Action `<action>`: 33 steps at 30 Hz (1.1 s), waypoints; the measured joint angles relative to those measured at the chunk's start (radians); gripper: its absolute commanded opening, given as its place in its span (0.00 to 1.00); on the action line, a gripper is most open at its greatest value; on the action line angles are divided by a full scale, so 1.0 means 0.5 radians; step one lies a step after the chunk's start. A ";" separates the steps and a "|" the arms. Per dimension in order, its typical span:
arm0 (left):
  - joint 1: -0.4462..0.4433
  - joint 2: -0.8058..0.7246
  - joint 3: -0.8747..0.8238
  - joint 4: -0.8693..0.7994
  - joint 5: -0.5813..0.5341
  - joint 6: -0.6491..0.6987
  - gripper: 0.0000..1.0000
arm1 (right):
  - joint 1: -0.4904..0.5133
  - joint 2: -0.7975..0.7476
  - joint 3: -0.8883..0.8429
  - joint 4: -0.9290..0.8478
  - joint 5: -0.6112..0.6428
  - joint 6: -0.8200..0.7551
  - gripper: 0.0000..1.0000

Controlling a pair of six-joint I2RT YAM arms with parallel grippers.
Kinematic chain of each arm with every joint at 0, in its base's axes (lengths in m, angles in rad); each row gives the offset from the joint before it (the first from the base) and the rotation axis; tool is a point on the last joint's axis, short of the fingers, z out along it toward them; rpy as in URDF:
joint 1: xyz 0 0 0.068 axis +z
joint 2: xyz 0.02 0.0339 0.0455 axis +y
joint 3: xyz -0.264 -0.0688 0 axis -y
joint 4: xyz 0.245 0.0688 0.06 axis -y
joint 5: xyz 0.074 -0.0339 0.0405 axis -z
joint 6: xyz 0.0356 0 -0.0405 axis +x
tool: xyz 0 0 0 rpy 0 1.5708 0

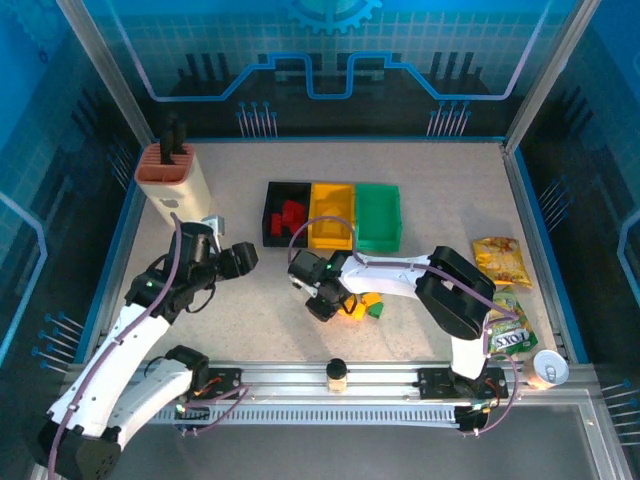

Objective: Sort the legos into containers by color
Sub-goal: Pick up the lego from the bottom-center of the table, then place the lego in the container.

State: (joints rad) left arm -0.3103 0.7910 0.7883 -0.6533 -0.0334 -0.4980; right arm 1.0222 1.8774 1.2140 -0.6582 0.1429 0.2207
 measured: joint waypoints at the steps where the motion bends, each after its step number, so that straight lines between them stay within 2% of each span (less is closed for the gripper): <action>1: 0.000 -0.007 0.000 -0.002 -0.002 0.000 0.72 | 0.000 -0.003 0.005 -0.001 0.000 -0.002 0.34; 7: 0.000 -0.037 0.001 -0.034 -0.007 -0.001 0.71 | -0.006 -0.074 0.188 -0.031 -0.002 -0.049 0.34; 14: 0.000 -0.127 0.001 -0.153 -0.005 -0.001 0.70 | -0.152 -0.024 0.772 -0.040 -0.027 -0.146 0.34; 21: -0.031 -0.300 -0.005 -0.260 0.029 -0.057 0.70 | -0.385 0.460 1.452 -0.088 -0.055 -0.197 0.34; 27: -0.085 -0.343 -0.012 -0.310 0.033 -0.107 0.70 | -0.459 0.946 1.991 -0.289 -0.037 -0.229 0.35; 28: -0.092 -0.343 -0.012 -0.312 0.033 -0.108 0.70 | -0.460 0.996 2.049 -0.313 -0.030 -0.228 0.38; 29: -0.097 -0.343 -0.012 -0.314 0.033 -0.108 0.69 | -0.460 1.039 2.098 -0.339 -0.022 -0.231 0.44; 32: -0.100 -0.343 -0.012 -0.317 0.033 -0.108 0.69 | -0.462 1.113 2.190 -0.397 0.004 -0.233 0.72; 33: -0.100 -0.343 -0.012 -0.317 0.033 -0.108 0.70 | -0.462 1.116 2.201 -0.413 0.009 -0.233 0.75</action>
State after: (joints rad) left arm -0.3603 0.6197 0.7822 -0.8120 -0.0170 -0.5518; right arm 0.7914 2.4355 2.3146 -0.8646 0.1474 0.1040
